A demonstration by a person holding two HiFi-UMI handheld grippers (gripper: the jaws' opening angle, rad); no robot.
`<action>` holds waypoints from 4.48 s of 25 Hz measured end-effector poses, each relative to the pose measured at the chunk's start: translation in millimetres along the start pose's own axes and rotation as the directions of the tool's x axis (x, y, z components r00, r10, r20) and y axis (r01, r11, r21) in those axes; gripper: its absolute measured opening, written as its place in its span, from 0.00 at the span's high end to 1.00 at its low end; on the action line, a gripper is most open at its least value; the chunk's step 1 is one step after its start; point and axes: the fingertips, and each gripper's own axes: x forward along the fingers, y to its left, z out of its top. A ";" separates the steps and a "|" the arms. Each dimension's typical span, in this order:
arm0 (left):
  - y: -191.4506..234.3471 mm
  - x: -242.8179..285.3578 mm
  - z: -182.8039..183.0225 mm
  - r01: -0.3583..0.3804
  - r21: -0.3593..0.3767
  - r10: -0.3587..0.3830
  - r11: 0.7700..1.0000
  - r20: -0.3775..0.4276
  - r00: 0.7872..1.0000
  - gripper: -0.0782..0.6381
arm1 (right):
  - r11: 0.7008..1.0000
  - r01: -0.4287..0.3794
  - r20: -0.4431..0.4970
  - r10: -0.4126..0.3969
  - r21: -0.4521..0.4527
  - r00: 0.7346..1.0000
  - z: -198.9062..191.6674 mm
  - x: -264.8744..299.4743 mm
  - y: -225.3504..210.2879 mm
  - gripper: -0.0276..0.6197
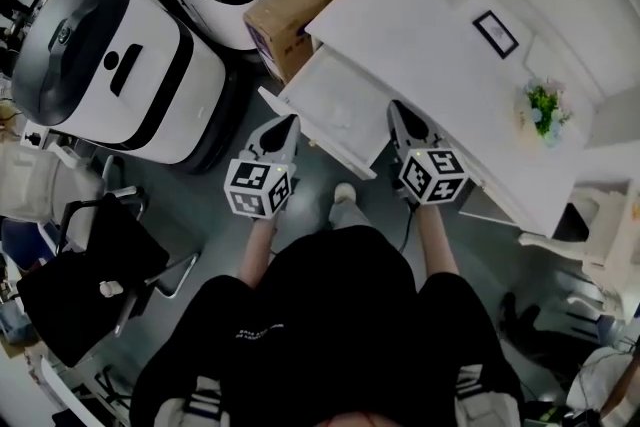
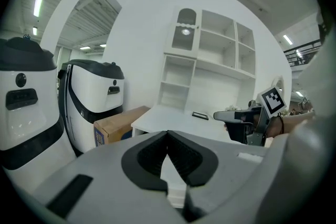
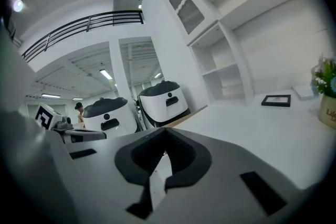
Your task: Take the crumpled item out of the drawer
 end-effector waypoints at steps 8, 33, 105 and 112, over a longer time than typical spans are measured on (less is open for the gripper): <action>12.1 39.6 -23.3 -0.006 -0.055 0.001 0.998 -0.092 0.996 0.90 | 0.998 -0.069 -0.139 0.069 0.009 0.988 -41.0 44.3 -9.2 0.97; 58.0 116.9 -90.9 0.038 -0.136 -0.080 0.990 -0.323 0.943 0.90 | 0.990 0.050 -0.404 0.009 0.134 0.915 -166.4 148.6 -53.9 0.97; 51.6 106.6 -68.0 0.084 -0.201 -0.125 0.976 -0.199 0.972 0.90 | 0.974 -0.031 -0.550 0.152 0.223 0.821 -192.5 154.2 -38.3 0.87; 43.8 87.2 -43.2 0.113 -0.150 -0.133 0.982 -0.127 0.983 0.90 | 0.966 -0.084 -0.437 0.187 0.245 0.880 -146.9 133.7 -23.5 0.87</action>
